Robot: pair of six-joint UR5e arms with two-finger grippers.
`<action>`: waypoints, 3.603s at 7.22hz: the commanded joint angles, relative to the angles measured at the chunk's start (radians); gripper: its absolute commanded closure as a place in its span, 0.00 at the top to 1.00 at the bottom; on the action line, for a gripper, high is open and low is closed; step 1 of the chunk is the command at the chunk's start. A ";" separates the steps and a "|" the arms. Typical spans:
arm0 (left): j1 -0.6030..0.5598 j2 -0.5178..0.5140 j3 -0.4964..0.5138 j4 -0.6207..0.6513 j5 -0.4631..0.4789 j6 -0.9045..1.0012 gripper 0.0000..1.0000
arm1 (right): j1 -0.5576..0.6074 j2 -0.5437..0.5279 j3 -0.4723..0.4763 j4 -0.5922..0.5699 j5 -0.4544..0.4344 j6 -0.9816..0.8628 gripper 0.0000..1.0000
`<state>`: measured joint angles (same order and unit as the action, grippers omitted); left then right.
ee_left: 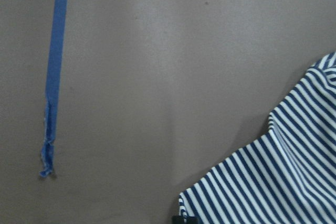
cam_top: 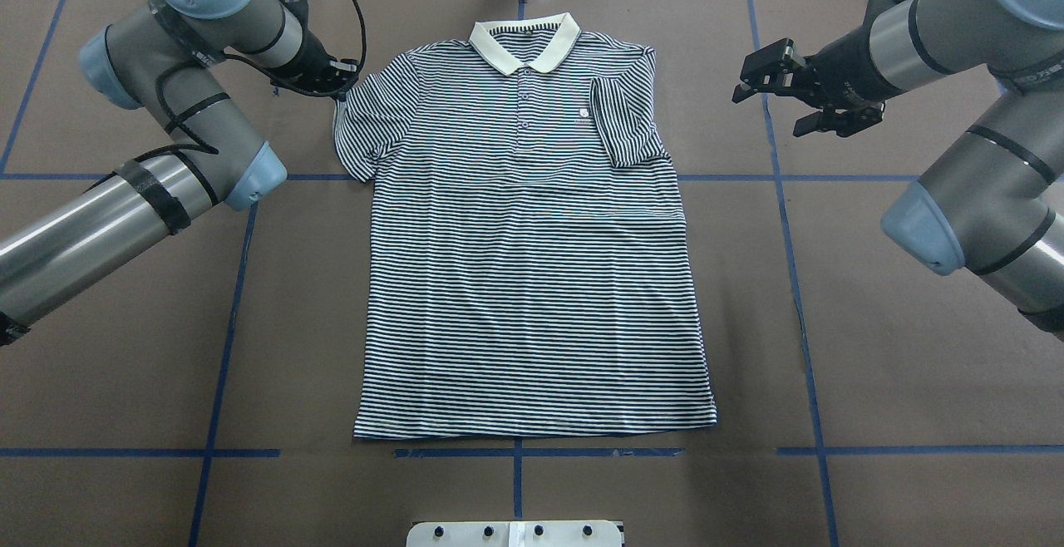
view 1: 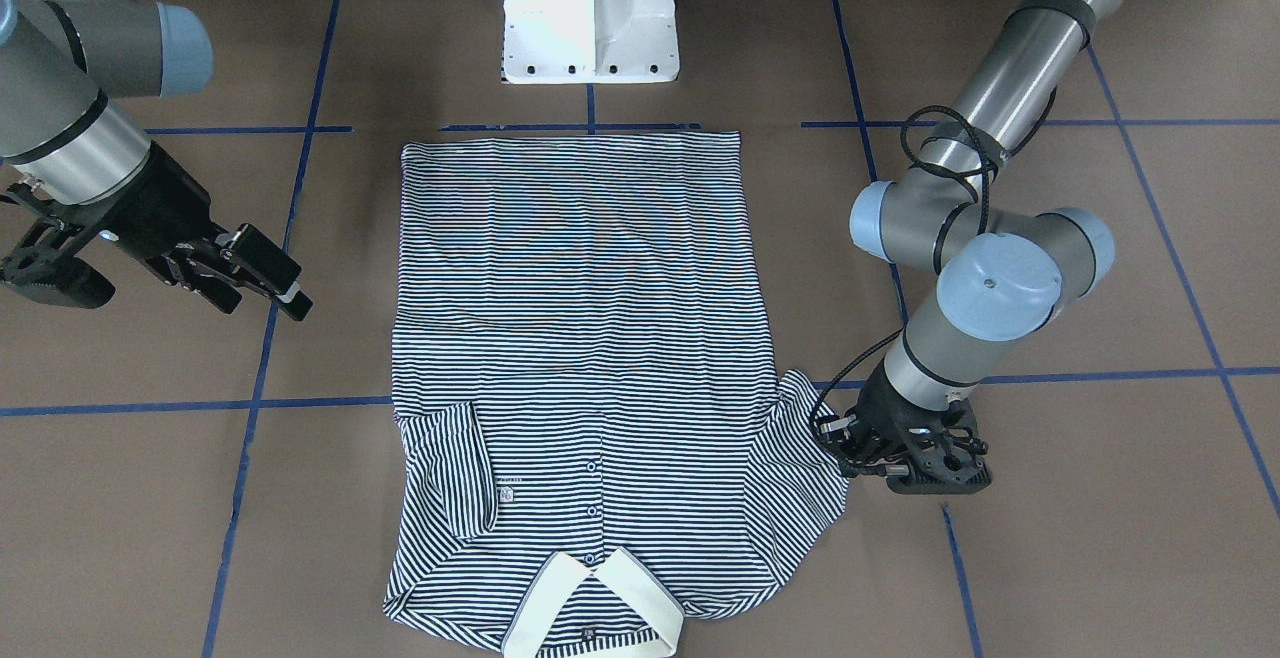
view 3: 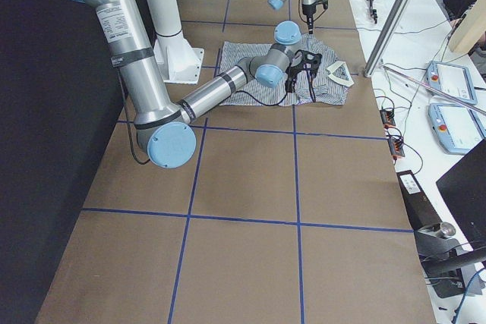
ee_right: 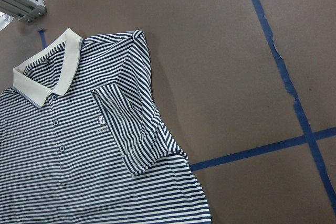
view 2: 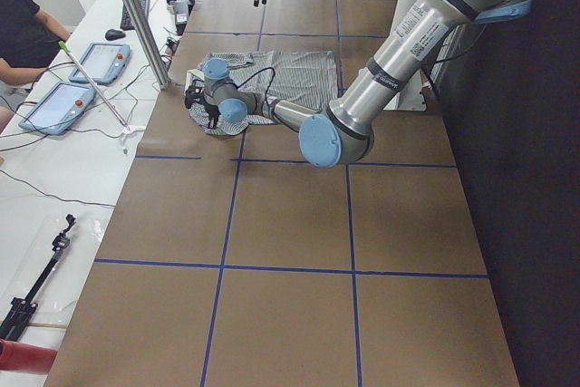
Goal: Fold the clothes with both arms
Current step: 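Grasp the sleeve nearest the left gripper and fold it inward, then move the right gripper to the hem corner nearest the robot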
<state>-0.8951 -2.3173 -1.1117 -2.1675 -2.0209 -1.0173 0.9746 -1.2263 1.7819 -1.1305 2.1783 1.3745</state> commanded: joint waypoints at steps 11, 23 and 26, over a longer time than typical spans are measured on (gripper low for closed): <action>0.096 -0.177 0.141 -0.060 0.129 -0.261 0.00 | -0.007 0.005 -0.006 0.000 -0.020 0.000 1.00; 0.087 0.079 -0.166 -0.175 0.033 -0.265 0.57 | -0.696 -0.174 0.263 -0.168 -0.680 0.577 0.98; 0.088 0.081 -0.166 -0.173 0.033 -0.271 0.61 | -0.852 -0.223 0.263 -0.216 -0.838 0.731 0.90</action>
<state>-0.8076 -2.2379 -1.2768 -2.3402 -1.9875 -1.2852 0.1596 -1.4289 2.0440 -1.3131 1.3681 2.0449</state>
